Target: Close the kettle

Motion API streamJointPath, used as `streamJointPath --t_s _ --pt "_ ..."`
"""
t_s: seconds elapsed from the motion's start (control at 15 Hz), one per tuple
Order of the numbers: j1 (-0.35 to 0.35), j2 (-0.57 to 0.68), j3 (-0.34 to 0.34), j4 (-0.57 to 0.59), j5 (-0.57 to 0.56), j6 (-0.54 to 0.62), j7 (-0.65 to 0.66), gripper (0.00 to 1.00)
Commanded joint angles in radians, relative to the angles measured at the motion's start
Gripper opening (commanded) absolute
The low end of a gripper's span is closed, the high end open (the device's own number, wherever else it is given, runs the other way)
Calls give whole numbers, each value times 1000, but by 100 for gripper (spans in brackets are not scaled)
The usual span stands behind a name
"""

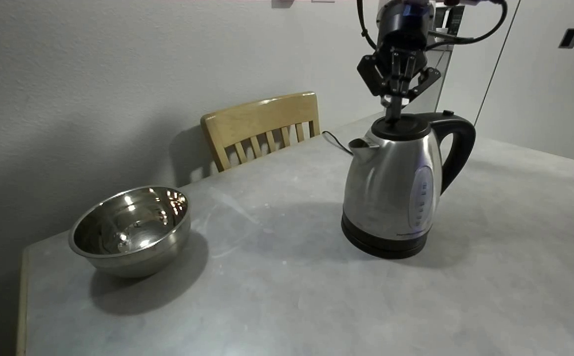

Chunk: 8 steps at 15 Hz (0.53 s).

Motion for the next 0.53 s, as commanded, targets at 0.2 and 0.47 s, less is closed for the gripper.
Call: streamJointPath --t_s 0.2,0.47 --pt "88 18 -25 53 -149 21 235 0" --pt "148 -1 -32 50 -280 62 436 0"
